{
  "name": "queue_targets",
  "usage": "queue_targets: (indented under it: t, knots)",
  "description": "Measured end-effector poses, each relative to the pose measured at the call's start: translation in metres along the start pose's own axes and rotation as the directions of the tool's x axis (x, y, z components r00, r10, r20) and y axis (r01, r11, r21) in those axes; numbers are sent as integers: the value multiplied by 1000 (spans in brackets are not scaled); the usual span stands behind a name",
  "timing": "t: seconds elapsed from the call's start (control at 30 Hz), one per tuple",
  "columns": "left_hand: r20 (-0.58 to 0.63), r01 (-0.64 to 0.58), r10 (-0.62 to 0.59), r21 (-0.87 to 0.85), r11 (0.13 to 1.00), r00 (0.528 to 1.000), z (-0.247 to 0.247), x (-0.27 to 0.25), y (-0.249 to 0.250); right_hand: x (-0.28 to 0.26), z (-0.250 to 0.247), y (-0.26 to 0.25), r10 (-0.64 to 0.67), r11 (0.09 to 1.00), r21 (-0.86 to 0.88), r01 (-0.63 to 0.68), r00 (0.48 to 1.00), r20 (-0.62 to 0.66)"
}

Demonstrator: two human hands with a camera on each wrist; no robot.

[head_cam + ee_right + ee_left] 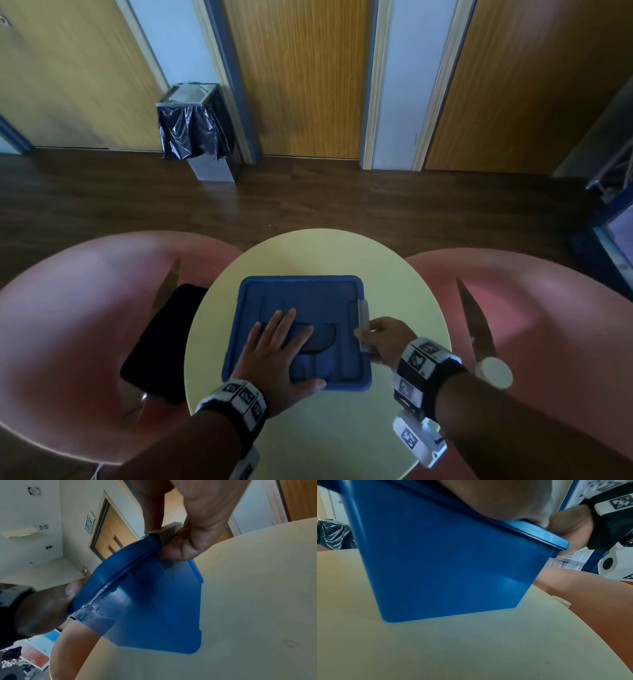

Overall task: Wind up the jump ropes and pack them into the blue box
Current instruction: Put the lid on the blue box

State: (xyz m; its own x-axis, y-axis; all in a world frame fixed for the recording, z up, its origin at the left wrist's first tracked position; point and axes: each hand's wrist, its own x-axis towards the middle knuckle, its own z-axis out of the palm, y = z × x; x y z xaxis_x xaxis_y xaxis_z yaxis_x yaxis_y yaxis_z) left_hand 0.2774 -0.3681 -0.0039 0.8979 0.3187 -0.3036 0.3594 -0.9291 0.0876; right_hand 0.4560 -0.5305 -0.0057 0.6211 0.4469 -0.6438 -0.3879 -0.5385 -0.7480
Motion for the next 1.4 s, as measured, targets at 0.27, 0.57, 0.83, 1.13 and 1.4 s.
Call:
queue_targets:
  t: [0.27, 0.57, 0.83, 1.13, 1.4]
  knots:
    - [-21, -23, 23, -28, 999, 1000, 2, 2, -2, -7, 30, -1, -394, 557, -805, 204, 918, -41]
    - [-50, 591, -755, -590, 550, 653, -6, 8, -6, -6, 56, 15, -375, 153, -956, 250, 910, 178]
    - [207, 519, -676, -802, 297, 707, -21, 27, -65, -5, 52, 9, -373, 97, -949, 300, 895, 245]
    - [123, 395, -650, -871, 290, 750, -19, 6, -81, 3, 46, -1, -343, 39, -953, 301, 900, 271]
    - [336, 391, -523, -920, -7, 783, -2, 13, -97, 8, 42, -3, -337, 42, -950, 310, 899, 279]
